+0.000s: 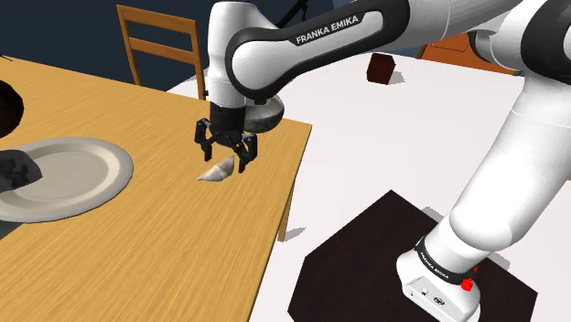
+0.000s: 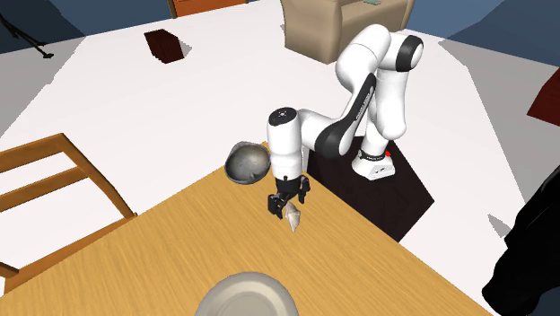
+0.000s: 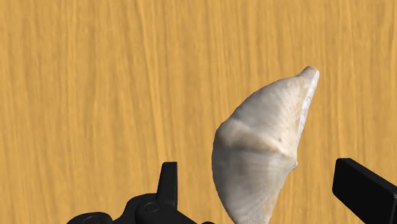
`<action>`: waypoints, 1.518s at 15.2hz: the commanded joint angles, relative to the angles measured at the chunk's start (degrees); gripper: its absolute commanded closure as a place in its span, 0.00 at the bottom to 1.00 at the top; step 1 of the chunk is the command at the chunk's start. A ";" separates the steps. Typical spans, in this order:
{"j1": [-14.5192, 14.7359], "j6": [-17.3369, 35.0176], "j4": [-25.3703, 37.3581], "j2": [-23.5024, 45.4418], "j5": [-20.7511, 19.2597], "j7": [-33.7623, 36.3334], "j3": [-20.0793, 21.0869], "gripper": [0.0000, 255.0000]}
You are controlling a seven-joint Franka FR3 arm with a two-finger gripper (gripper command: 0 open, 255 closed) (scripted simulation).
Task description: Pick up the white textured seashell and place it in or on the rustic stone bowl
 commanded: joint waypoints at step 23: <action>-0.40 -4.76 3.40 -1.78 1.15 -0.13 0.33 1.00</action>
